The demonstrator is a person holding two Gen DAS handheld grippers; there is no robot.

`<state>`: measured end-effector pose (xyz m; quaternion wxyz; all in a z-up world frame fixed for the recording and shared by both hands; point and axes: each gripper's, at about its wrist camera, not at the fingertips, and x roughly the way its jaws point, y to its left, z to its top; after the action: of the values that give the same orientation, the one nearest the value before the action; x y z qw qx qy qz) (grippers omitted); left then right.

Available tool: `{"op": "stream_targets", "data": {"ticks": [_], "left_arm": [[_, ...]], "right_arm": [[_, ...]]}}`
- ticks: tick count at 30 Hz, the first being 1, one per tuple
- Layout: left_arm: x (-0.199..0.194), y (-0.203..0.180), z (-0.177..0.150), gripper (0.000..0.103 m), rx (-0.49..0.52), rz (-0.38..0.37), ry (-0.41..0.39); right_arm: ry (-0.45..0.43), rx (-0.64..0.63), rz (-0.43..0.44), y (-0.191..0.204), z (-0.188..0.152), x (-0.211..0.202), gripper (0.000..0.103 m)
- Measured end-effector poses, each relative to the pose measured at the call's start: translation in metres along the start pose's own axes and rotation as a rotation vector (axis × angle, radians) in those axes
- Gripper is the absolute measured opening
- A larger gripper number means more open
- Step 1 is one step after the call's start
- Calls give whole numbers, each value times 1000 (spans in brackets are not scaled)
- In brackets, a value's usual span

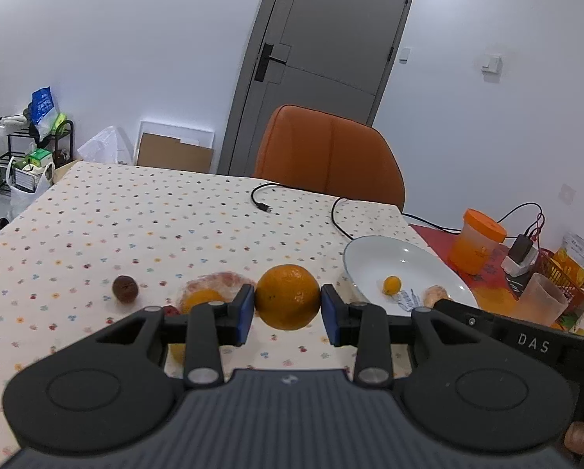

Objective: Organize fruits
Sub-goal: 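Carry both oranges onto the white plate and open both grippers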

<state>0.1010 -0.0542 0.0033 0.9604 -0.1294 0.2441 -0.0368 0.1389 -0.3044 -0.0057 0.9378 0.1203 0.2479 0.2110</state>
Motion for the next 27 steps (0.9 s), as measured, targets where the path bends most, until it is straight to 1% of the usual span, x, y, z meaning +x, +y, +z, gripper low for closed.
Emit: {"op": "stream_targets", "data": {"ticks": [4,15,27], "left_arm": [[7,-8,-1,35,-3,-16,3],[33,-36,-4,35,39,-59,41],[61,-67,-9,35,74,-87,76]], "right_arm": [[-2,-23,-27,-8,1,-2,22],[-4,35,-68,-43,-1,-2,22],[-11,62,-74,-66,2,0,23]]}}
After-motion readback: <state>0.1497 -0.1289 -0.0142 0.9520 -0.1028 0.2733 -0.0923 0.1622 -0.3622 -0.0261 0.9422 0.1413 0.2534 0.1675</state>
